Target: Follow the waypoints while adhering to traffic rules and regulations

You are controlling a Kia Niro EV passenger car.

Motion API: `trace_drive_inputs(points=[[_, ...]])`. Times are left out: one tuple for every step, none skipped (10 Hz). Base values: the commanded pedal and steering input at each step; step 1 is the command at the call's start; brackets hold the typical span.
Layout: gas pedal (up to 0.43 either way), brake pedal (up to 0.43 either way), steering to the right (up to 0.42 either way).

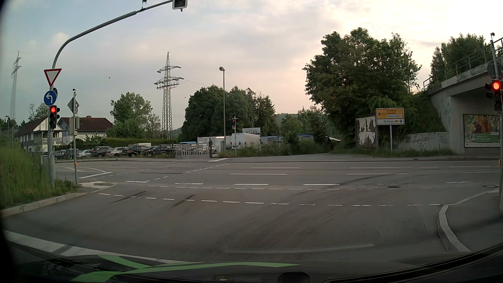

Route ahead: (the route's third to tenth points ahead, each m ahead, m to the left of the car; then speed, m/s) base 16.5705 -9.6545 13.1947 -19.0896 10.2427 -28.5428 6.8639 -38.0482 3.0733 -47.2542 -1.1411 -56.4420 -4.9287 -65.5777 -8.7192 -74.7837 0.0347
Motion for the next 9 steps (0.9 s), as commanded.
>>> trace_drive_inputs(points=[[0.0,0.226,0.063],[0.0,0.232,0.063],[0.0,0.232,0.063],[0.0,0.232,0.063],[0.0,0.232,0.063],[0.0,0.232,0.063],[0.0,0.232,0.063],[0.0,0.232,0.063],[0.0,0.238,0.063]])
